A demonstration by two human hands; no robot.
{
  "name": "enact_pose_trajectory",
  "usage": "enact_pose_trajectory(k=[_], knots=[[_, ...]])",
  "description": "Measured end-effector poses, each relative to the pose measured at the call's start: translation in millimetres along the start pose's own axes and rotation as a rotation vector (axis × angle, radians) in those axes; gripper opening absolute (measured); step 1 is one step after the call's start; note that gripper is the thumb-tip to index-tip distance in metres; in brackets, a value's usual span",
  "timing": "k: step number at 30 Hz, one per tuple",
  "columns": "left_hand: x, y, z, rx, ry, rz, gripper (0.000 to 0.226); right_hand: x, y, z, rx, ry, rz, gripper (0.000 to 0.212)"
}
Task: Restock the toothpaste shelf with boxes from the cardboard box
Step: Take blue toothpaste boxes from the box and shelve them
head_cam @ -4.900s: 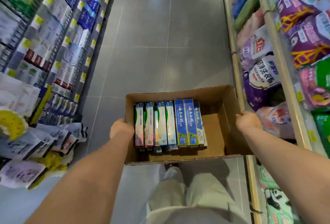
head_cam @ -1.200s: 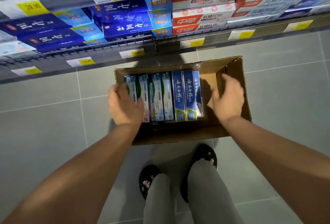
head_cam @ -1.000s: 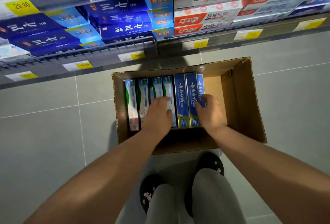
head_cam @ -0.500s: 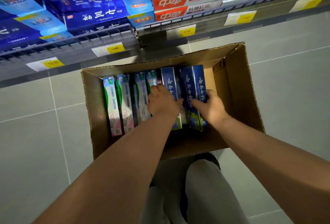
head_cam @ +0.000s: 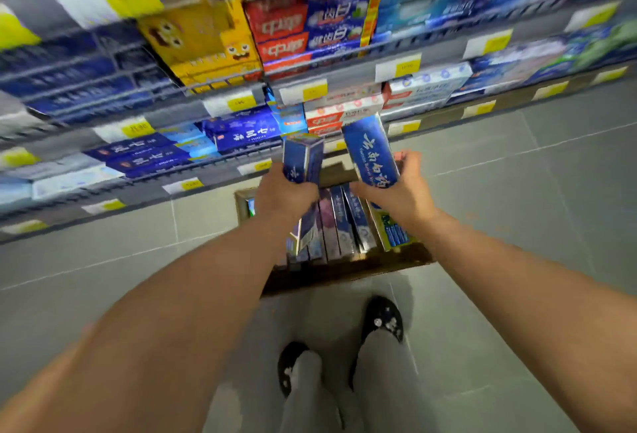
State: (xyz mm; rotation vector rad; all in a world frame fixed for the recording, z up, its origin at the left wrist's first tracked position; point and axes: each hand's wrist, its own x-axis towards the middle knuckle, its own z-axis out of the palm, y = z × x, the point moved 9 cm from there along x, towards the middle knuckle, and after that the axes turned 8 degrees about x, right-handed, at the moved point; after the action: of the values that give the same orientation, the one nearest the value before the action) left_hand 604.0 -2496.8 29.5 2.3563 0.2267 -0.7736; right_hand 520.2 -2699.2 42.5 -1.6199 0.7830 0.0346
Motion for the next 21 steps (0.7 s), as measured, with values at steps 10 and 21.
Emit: enact_pose_trajectory(k=[10, 21], knots=[[-160, 196, -294, -0.073, 0.266, 0.338, 0.046, -118, -340, -30, -0.238, 0.127, -0.47, 0.063], [-346, 301, -540, -0.302, 0.613, 0.61, 0.037, -287, -630, -54, -0.261, 0.292, -1.065, 0.066]])
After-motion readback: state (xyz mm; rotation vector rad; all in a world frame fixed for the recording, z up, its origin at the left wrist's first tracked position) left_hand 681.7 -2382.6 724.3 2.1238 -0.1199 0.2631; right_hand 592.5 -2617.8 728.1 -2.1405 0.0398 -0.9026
